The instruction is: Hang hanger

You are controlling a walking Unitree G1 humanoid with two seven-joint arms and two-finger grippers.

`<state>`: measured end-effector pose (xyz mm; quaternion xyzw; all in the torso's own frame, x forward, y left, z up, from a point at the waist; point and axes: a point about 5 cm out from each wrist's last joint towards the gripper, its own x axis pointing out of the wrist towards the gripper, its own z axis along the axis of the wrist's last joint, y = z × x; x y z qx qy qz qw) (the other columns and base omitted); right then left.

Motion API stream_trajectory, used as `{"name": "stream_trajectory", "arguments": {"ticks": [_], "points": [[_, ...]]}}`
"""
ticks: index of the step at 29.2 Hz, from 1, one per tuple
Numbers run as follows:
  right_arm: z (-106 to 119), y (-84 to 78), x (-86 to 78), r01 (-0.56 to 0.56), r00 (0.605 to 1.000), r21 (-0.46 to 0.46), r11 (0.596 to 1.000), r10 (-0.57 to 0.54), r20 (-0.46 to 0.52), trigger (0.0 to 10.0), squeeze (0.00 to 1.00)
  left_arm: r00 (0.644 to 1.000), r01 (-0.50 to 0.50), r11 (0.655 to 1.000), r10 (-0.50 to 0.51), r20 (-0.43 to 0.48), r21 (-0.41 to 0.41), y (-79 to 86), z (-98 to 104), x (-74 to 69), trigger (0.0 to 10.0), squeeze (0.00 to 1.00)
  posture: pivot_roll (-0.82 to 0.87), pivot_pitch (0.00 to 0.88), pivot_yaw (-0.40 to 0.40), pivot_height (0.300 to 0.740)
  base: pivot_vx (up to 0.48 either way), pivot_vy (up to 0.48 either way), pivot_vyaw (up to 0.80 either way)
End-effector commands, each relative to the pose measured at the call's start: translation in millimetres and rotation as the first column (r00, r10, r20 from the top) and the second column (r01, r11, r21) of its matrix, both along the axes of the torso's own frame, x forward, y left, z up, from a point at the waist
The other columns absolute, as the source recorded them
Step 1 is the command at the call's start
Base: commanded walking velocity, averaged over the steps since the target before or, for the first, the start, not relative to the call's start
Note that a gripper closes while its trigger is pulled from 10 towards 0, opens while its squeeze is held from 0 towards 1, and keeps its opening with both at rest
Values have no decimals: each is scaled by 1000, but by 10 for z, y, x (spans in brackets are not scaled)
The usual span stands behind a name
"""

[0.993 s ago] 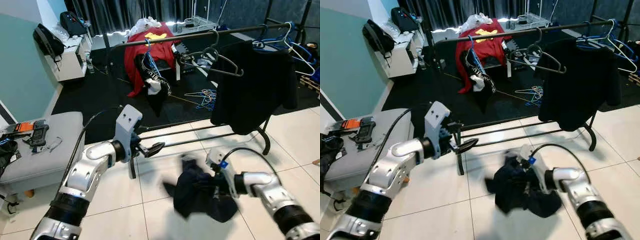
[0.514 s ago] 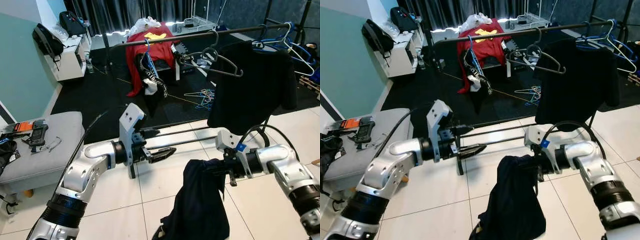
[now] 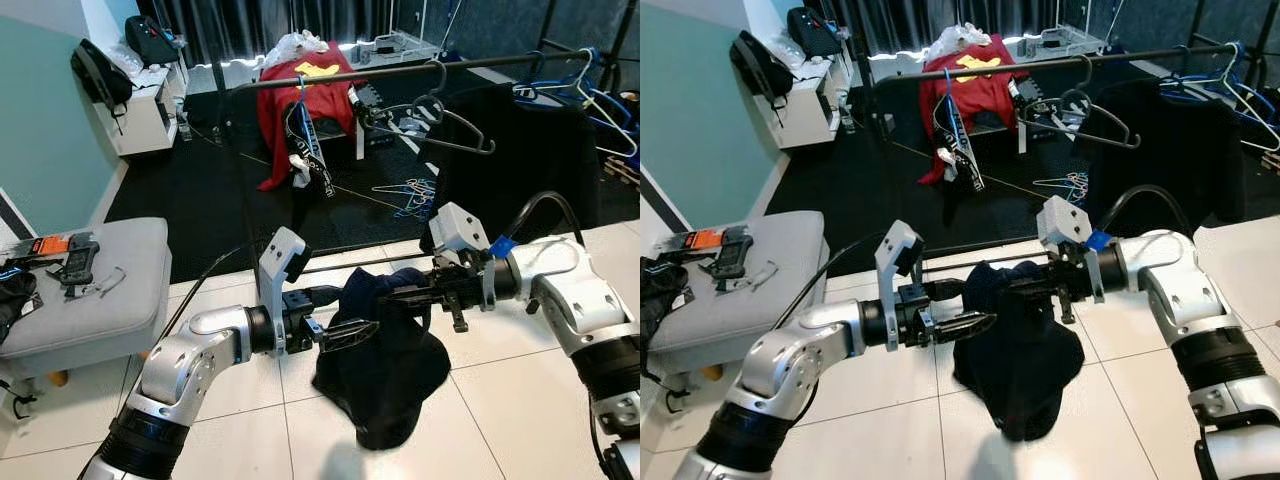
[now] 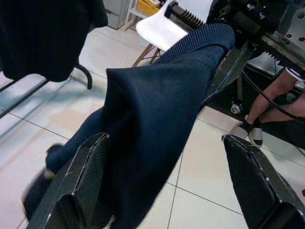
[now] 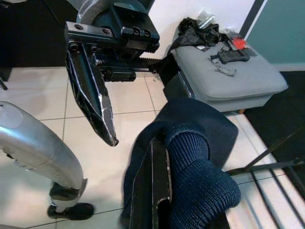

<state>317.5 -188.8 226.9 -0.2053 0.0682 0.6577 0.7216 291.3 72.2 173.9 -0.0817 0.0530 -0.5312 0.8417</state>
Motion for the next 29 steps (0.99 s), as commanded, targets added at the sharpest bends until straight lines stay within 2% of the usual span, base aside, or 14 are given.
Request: {"name": "stream_trajectory", "arguments": {"ticks": [1,2,3,5,6,7,8,13,15,20,22,23,24,29], "points": [[132,-1,-23,-36,999,34,999,35,13,0,0,1000,-9,1000,9,25,-6,-23,-57,-11,10000,1000,-71,59,58,740,0,0,0],[132,-1,-23,-36,999,34,999,35,13,0,0,1000,-9,1000,9,25,-6,-23,-57,-11,10000,1000,-71,59,58,740,0,0,0],[166,-27,-49,-55,998,36,998,56,-21,0,0,999,-10,997,13,40,-72,-71,-52,-1,10000,1000,-72,61,57,740,0,0,0],[166,-27,-49,-55,998,36,998,56,-21,0,0,999,-10,997,13,40,-72,-71,-52,-1,10000,1000,-72,61,57,740,0,0,0],[193,-54,-72,-68,997,37,997,69,-45,0,0,999,7,990,-1,48,-143,-111,-25,-4,10000,647,-77,66,59,740,0,0,0],[202,-94,-88,-68,996,30,997,69,-61,0,0,999,37,978,-29,44,-205,-143,10,-21,10000,0,-80,67,61,740,0,0,0],[206,-119,-96,-65,995,25,998,67,-67,0,0,998,60,969,-52,41,-240,-159,34,-36,10000,0,-80,67,61,740,0,0,0],[213,-137,-106,-66,995,23,998,68,-76,0,0,997,70,968,-59,50,-242,-179,24,-42,10000,0,-79,68,60,740,0,0,0],[238,-147,-146,-87,990,10,996,88,-110,0,0,997,54,972,-40,63,-230,-175,-27,-5,10000,0,-83,68,66,740,0,0,0],[246,-148,-163,-97,987,2,995,96,-127,0,0,997,45,974,-31,65,-223,-157,-47,20,10000,0,-83,69,66,740,0,0,0],[242,-142,-185,-138,987,-102,985,128,-99,0,0,997,47,985,-37,62,-168,-51,-147,64,10000,0,-90,67,73,740,0,0,0],[242,-142,-185,-138,987,-102,985,128,-99,0,0,997,47,985,-37,62,-168,-51,-147,64,10000,0,-90,67,73,740,0,0,0],[237,-137,-194,-159,986,-147,976,148,-82,0,0,997,57,990,-49,65,-128,-10,-208,72,10000,0,-94,67,71,740,0,0,0],[277,-119,-226,-203,979,-178,963,199,-42,0,0,996,72,995,-68,65,-66,32,-341,88,10000,0,-98,67,65,740,0,0,0]]}}
